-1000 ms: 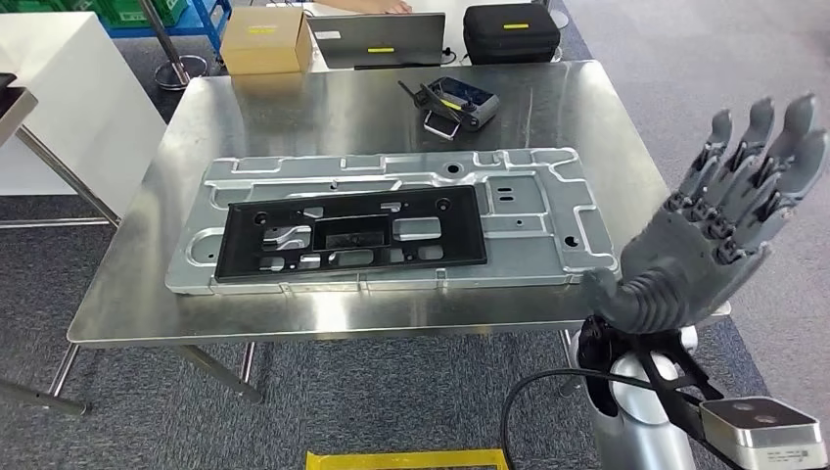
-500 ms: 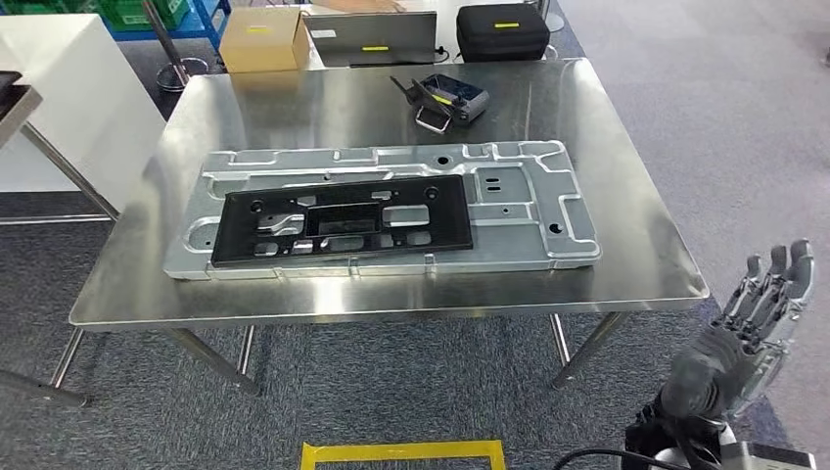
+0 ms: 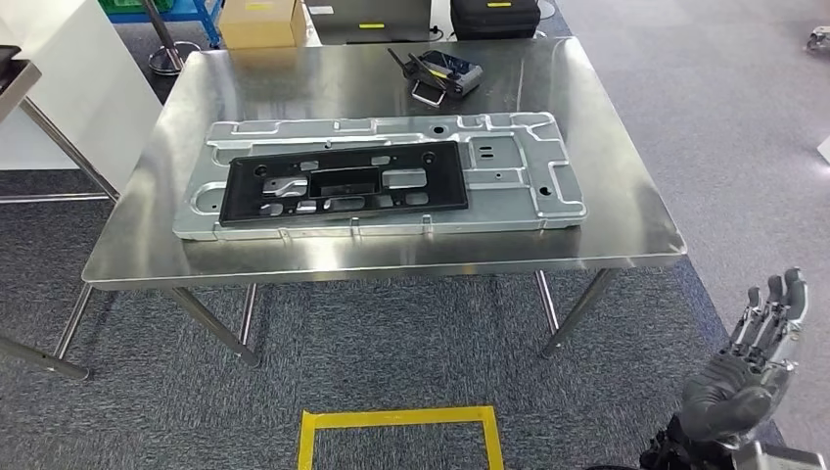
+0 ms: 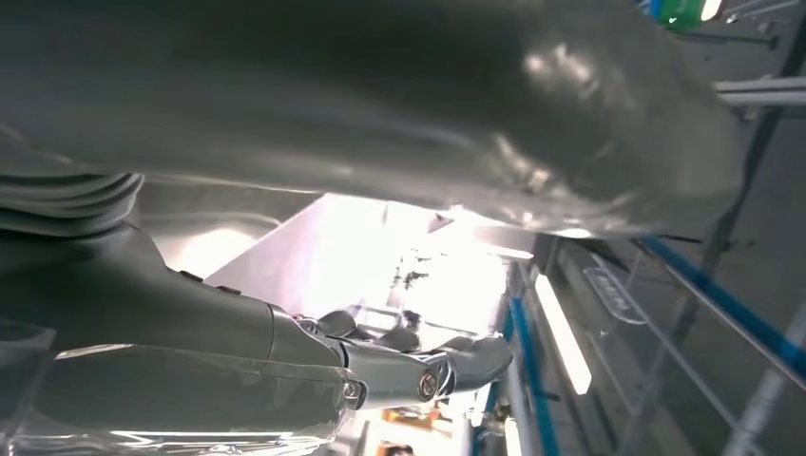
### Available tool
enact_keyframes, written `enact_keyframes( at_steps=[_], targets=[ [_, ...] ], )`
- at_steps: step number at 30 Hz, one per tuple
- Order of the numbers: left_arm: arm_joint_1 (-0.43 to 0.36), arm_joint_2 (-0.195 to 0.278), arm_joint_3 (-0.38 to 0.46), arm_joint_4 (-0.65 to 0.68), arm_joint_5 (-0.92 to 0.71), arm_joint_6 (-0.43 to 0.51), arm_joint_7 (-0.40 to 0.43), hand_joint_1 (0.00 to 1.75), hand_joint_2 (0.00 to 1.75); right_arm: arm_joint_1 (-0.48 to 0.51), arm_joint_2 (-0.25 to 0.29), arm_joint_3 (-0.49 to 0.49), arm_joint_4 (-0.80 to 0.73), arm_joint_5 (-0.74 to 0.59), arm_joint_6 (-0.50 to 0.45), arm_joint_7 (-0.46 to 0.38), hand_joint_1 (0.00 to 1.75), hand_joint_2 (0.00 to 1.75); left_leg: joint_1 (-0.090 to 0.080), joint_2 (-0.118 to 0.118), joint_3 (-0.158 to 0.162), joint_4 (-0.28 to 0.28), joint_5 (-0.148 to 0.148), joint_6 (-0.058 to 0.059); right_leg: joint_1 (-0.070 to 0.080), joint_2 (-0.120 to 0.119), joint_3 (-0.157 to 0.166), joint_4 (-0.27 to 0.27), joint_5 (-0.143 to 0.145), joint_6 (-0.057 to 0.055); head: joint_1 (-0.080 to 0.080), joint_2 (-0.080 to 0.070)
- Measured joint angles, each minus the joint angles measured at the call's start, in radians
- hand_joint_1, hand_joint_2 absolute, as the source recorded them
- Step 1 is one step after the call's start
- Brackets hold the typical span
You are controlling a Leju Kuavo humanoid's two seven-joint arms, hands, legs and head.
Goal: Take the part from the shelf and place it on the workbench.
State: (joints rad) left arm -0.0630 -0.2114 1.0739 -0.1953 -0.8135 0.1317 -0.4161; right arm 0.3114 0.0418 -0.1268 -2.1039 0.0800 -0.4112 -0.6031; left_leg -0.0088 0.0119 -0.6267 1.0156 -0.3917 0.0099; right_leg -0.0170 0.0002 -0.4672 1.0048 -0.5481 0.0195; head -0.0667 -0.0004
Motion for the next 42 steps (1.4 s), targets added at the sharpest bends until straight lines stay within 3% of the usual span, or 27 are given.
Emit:
enact_keyframes(
  at_steps=[2, 3, 5, 7, 8, 9, 10, 12, 14, 16, 18, 19, 22, 23, 24, 25, 27, 29, 31, 33, 34, 36, 37, 38, 40, 41, 42],
  targets=[
    [0.001, 0.000, 0.000, 0.000, -0.007, -0.004, 0.002, 0.00, 0.00, 0.010, 0.012, -0.027, 0.012, 0.006, 0.030, 0.017, 0.00, 0.00, 0.003, -0.002, -0.005, 0.005, 0.006, -0.013, 0.000, -0.002, -0.011, -0.001, 0.012, -0.016, -0.001, 0.000],
    [0.001, 0.000, 0.000, 0.000, -0.010, -0.006, 0.003, 0.00, 0.00, 0.013, 0.018, -0.040, 0.020, 0.009, 0.046, 0.024, 0.00, 0.00, 0.005, -0.004, -0.011, 0.015, -0.009, -0.019, -0.001, -0.003, -0.019, -0.002, 0.021, -0.025, -0.001, 0.000],
    [0.002, 0.000, 0.000, 0.000, -0.015, -0.010, 0.003, 0.00, 0.00, 0.017, 0.034, -0.072, 0.037, 0.014, 0.082, 0.030, 0.00, 0.00, 0.010, -0.005, -0.037, 0.090, -0.093, -0.032, -0.003, -0.007, -0.043, -0.003, 0.043, -0.037, -0.001, 0.000],
    [0.002, 0.000, 0.000, 0.000, -0.022, -0.013, 0.004, 0.00, 0.00, 0.020, 0.051, -0.108, 0.058, 0.024, 0.119, 0.039, 0.00, 0.00, 0.014, -0.005, -0.067, 0.220, -0.185, -0.042, -0.002, -0.007, -0.073, -0.002, 0.066, -0.039, -0.001, 0.000],
    [0.001, 0.000, -0.001, 0.000, -0.027, -0.016, 0.005, 0.00, 0.00, 0.021, 0.061, -0.130, 0.071, 0.032, 0.137, 0.045, 0.00, 0.00, 0.015, -0.005, -0.070, 0.270, -0.201, -0.044, -0.002, -0.007, -0.088, -0.001, 0.078, -0.038, -0.001, 0.000],
    [0.001, 0.000, -0.001, 0.000, -0.031, -0.019, 0.006, 0.00, 0.00, 0.021, 0.069, -0.150, 0.085, 0.040, 0.154, 0.051, 0.00, 0.00, 0.015, -0.005, -0.059, 0.290, -0.193, -0.044, -0.001, -0.007, -0.103, 0.000, 0.088, -0.036, -0.001, 0.000],
    [0.000, 0.001, -0.001, 0.000, -0.035, -0.022, 0.007, 0.00, 0.00, 0.020, 0.079, -0.175, 0.102, 0.049, 0.176, 0.059, 0.00, 0.00, 0.015, -0.006, -0.029, 0.272, -0.168, -0.041, 0.000, -0.007, -0.116, 0.001, 0.099, -0.034, -0.001, 0.000],
    [-0.003, 0.002, -0.002, 0.000, -0.043, -0.028, 0.009, 0.00, 0.00, 0.014, 0.099, -0.228, 0.139, 0.070, 0.224, 0.068, 0.00, 0.00, 0.012, -0.008, 0.084, 0.133, -0.129, -0.027, 0.003, -0.007, -0.137, 0.002, 0.118, -0.029, -0.001, 0.000],
    [-0.007, 0.004, -0.003, 0.000, -0.049, -0.032, 0.009, 0.00, 0.00, 0.003, 0.120, -0.286, 0.183, 0.100, 0.269, 0.073, 0.00, 0.00, 0.005, -0.009, 0.182, -0.016, -0.135, -0.011, 0.003, -0.010, -0.146, 0.001, 0.136, -0.020, -0.001, 0.000],
    [-0.009, 0.004, -0.003, 0.000, -0.053, -0.034, 0.009, 0.00, 0.00, -0.014, 0.135, -0.337, 0.233, 0.136, 0.303, 0.078, 0.00, 0.00, 0.000, -0.011, 0.202, -0.064, -0.140, 0.002, 0.000, -0.015, -0.146, -0.005, 0.154, -0.007, -0.001, 0.000],
    [-0.010, 0.004, -0.003, 0.000, -0.055, -0.035, 0.009, 0.00, 0.00, -0.032, 0.146, -0.385, 0.291, 0.177, 0.330, 0.080, 0.00, 0.00, 0.002, -0.013, 0.188, -0.072, -0.115, 0.018, -0.002, -0.016, -0.151, -0.002, 0.149, 0.005, -0.001, 0.000],
    [-0.010, 0.004, -0.003, 0.000, -0.055, -0.035, 0.009, 0.00, 0.00, -0.041, 0.150, -0.409, 0.325, 0.205, 0.338, 0.080, 0.00, 0.00, 0.003, -0.016, 0.176, -0.077, -0.100, 0.026, -0.002, -0.014, -0.160, 0.016, 0.121, 0.008, -0.001, 0.000],
    [-0.008, 0.004, -0.003, 0.000, -0.054, -0.034, 0.007, 0.00, 0.00, -0.078, 0.156, -0.467, 0.444, 0.296, 0.330, 0.074, 0.00, 0.00, 0.001, -0.024, 0.127, -0.076, -0.059, 0.036, -0.002, -0.008, -0.203, 0.174, -0.028, 0.010, -0.001, 0.000],
    [-0.007, 0.004, -0.003, 0.000, -0.054, -0.034, 0.007, 0.00, 0.00, -0.094, 0.156, -0.481, 0.487, 0.322, 0.321, 0.071, 0.00, 0.00, 0.000, -0.028, 0.110, -0.073, -0.047, 0.036, -0.002, -0.007, -0.212, 0.230, -0.053, 0.011, 0.000, 0.000],
    [-0.006, 0.004, -0.003, 0.000, -0.054, -0.033, 0.007, 0.00, 0.00, -0.110, 0.156, -0.493, 0.530, 0.344, 0.311, 0.067, 0.00, 0.00, -0.001, -0.032, 0.091, -0.066, -0.037, 0.035, -0.001, -0.006, -0.209, 0.266, -0.052, 0.012, 0.000, 0.000],
    [-0.006, 0.004, -0.003, 0.000, -0.054, -0.033, 0.007, 0.00, 0.00, -0.126, 0.156, -0.504, 0.576, 0.364, 0.298, 0.062, 0.00, 0.00, -0.002, -0.039, 0.072, -0.058, -0.027, 0.033, -0.001, -0.004, -0.189, 0.268, -0.029, 0.010, 0.000, 0.000],
    [-0.007, 0.003, -0.002, 0.000, -0.051, -0.031, 0.005, 0.00, 0.00, -0.167, 0.151, -0.525, 0.690, 0.398, 0.261, 0.051, 0.00, 0.00, -0.001, -0.054, 0.033, -0.037, -0.012, 0.027, 0.000, 0.019, -0.101, 0.170, 0.023, 0.002, 0.000, 0.000],
    [-0.010, 0.002, -0.001, 0.000, -0.049, -0.029, 0.003, 0.00, 0.00, -0.211, 0.137, -0.543, 0.819, 0.428, 0.215, 0.038, 0.00, 0.00, -0.003, -0.070, 0.006, -0.018, 0.002, 0.018, 0.000, 0.059, -0.006, 0.031, 0.015, -0.006, -0.001, 0.000],
    [-0.011, 0.001, -0.001, 0.000, -0.049, -0.028, 0.002, 0.00, 0.00, -0.247, 0.118, -0.556, 0.941, 0.448, 0.171, 0.023, 0.00, 0.00, -0.003, -0.087, -0.006, -0.013, 0.018, 0.007, 0.003, 0.068, 0.026, -0.028, -0.005, -0.009, -0.001, 0.000],
    [-0.007, 0.002, 0.001, 0.000, -0.049, -0.028, 0.000, 0.00, 0.00, -0.282, 0.100, -0.566, 1.070, 0.463, 0.127, 0.009, 0.00, 0.00, 0.000, -0.098, -0.015, -0.012, 0.028, -0.005, 0.001, 0.045, 0.017, -0.032, 0.010, -0.019, 0.000, 0.000],
    [-0.005, 0.002, 0.002, 0.000, -0.049, -0.027, -0.001, 0.00, 0.00, -0.301, 0.090, -0.571, 1.133, 0.471, 0.106, 0.007, 0.00, 0.00, 0.001, -0.089, -0.025, 0.003, 0.010, -0.009, -0.001, 0.032, 0.008, -0.033, 0.021, -0.027, -0.001, 0.000],
    [-0.003, 0.003, 0.004, 0.000, -0.052, -0.025, -0.002, 0.00, 0.00, -0.327, 0.070, -0.579, 1.251, 0.496, 0.056, 0.011, 0.00, 0.00, 0.006, -0.052, -0.054, 0.086, -0.077, -0.017, -0.003, 0.006, -0.014, -0.036, 0.039, -0.038, -0.001, 0.000],
    [-0.003, 0.003, 0.004, 0.000, -0.054, -0.024, -0.002, 0.00, 0.00, -0.335, 0.059, -0.583, 1.308, 0.511, 0.030, 0.016, 0.00, 0.00, 0.009, -0.036, -0.072, 0.152, -0.127, -0.024, -0.003, -0.007, -0.027, -0.035, 0.048, -0.039, -0.001, 0.000],
    [-0.003, 0.003, 0.004, 0.000, -0.057, -0.022, -0.002, 0.00, 0.00, -0.341, 0.049, -0.586, 1.368, 0.527, 0.005, 0.026, 0.00, 0.00, 0.014, -0.028, -0.086, 0.218, -0.155, -0.032, -0.003, -0.022, -0.039, -0.035, 0.055, -0.038, -0.001, 0.000],
    [-0.001, 0.003, 0.005, 0.000, -0.062, -0.016, 0.001, 0.00, 0.00, -0.354, 0.032, -0.590, 1.481, 0.560, -0.034, 0.056, 0.00, 0.00, 0.023, -0.021, -0.083, 0.291, -0.138, -0.045, -0.003, -0.053, -0.061, -0.033, 0.070, -0.033, -0.001, 0.000],
    [0.001, 0.003, 0.005, 0.000, -0.064, -0.012, 0.002, 0.00, 0.00, -0.359, 0.025, -0.591, 1.535, 0.584, -0.052, 0.078, 0.00, 0.00, 0.027, -0.016, -0.057, 0.276, -0.107, -0.048, -0.004, -0.067, -0.070, -0.032, 0.076, -0.030, -0.001, 0.000],
    [0.002, 0.003, 0.006, 0.000, -0.064, -0.008, 0.003, 0.00, 0.00, -0.362, 0.020, -0.589, 1.577, 0.610, -0.070, 0.105, 0.00, 0.00, 0.029, -0.005, -0.010, 0.222, -0.080, -0.048, -0.004, -0.079, -0.077, -0.030, 0.081, -0.026, -0.001, 0.000]
  ],
)
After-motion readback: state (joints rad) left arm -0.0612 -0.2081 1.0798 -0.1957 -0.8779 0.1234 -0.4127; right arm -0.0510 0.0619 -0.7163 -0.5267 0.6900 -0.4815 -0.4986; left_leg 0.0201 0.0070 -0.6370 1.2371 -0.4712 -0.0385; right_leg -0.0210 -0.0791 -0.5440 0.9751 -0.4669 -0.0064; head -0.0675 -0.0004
